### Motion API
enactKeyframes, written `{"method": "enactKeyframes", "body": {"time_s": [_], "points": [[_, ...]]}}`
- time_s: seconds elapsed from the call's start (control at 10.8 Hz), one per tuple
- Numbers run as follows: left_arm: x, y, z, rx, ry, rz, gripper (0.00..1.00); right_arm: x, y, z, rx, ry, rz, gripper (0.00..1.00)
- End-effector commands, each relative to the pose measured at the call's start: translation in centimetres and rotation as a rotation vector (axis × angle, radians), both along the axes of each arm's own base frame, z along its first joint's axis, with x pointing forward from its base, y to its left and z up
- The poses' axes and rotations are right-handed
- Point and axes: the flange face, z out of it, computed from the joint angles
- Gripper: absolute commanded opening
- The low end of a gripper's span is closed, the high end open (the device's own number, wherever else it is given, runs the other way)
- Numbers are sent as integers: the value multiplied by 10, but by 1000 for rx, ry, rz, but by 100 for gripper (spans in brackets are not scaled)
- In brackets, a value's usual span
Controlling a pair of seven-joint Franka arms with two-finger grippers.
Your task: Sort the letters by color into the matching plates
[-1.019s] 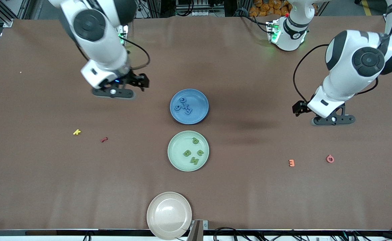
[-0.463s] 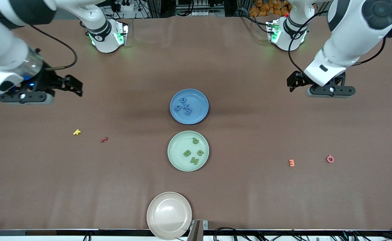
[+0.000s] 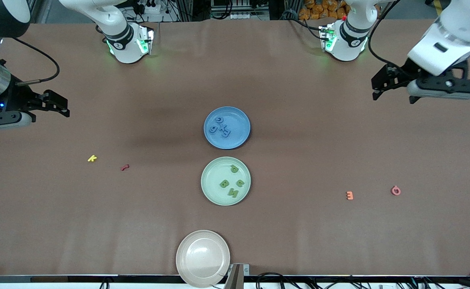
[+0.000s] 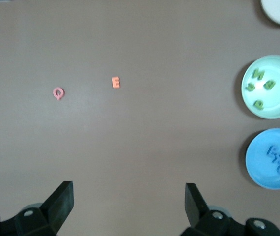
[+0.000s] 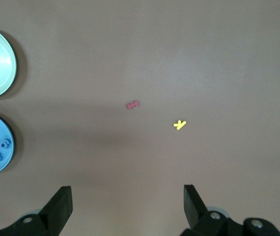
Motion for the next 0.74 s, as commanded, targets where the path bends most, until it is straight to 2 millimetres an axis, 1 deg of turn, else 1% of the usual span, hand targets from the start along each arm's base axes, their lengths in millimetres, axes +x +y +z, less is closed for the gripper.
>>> {"method": "enactKeyframes", "body": {"time_s": [0.0, 0.19, 0.37, 0.46, 0.65], "points": [[16, 8, 17, -13, -16, -3, 100, 5, -1, 14, 4, -32, 5, 100], [19, 12, 12, -1, -9, -1, 100, 7, -2, 25, 6, -58, 0, 100], [25, 32, 9, -3, -4, 25, 100, 8, -15, 49, 6, -103, -18, 100], [26, 36, 9, -3, -2, 31, 100, 7, -17, 52, 6, -103, -22, 100], [27, 36, 5, -5, 5, 38, 100, 7, -12, 53, 8, -105, -18, 100]]}}
